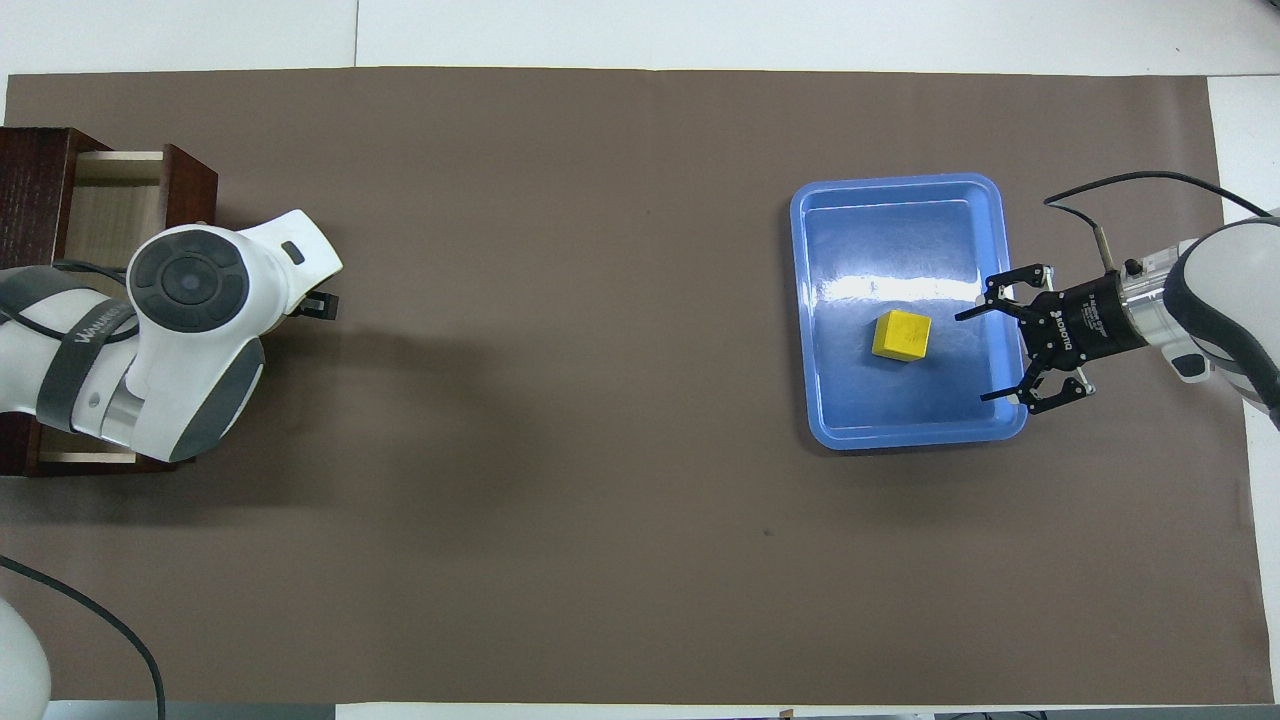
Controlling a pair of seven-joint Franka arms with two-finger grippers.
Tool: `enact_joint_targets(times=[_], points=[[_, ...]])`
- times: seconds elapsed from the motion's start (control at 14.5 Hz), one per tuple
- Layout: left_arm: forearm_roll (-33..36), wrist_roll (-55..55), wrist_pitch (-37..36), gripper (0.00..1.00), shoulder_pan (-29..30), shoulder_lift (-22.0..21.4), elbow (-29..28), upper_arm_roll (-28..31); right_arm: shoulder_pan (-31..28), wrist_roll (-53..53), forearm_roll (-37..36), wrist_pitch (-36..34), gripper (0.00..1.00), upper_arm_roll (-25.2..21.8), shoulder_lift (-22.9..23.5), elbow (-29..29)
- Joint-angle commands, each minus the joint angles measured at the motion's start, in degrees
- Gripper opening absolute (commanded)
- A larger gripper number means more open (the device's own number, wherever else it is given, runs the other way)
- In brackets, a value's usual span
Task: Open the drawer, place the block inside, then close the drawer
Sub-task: 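Pull the drawer out with the left gripper while the right gripper advances, then grasp the yellow block with the right gripper while the left gripper moves center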
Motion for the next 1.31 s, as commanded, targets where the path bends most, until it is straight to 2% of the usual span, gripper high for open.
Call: enact_joint_targets(times=[0.0,0.34,0.55,0.76,0.9,1.1,1.24], points=[[-1.3,-1.1,-2.4,1.0,-3.3,0.6,1.5,0.5,-0.1,0.9,3.3,0.5,1.0,0.5,2.0,1.2],[-2.7,-1.1,-3.4,1.0,-4.1,0.6,1.7,0.5,0.1,0.0,3.9,5.5,1.0,0.7,3.7,1.6],[-2.9,-0.8,-7.0,1.0,-3.7,0.6,4.8,0.5,0.3,-2.3,8.8,9.0,1.0,0.7,4.5,0.1],[-13.3,-1.1,-18.5,1.0,-4.1,0.6,14.6,0.6,0.4,-2.5,9.9,8.6,1.0,0.7,4.4,-0.3],[-17.9,-3.2,-26.0,1.0,-4.3,0.5,20.3,0.4,0.4,-4.0,9.9,9.1,1.0,0.7,4.1,-1.6],[-22.2,-13.0,-30.8,1.0,-6.1,-1.2,22.1,0.4,0.4,-5.0,11.0,9.2,1.0,0.8,3.6,-3.1],[-26.4,-24.0,-32.6,1.0,-6.7,-2.3,21.9,0.4,1.2,-5.4,12.6,10.2,1.0,0.8,3.4,-4.4]])
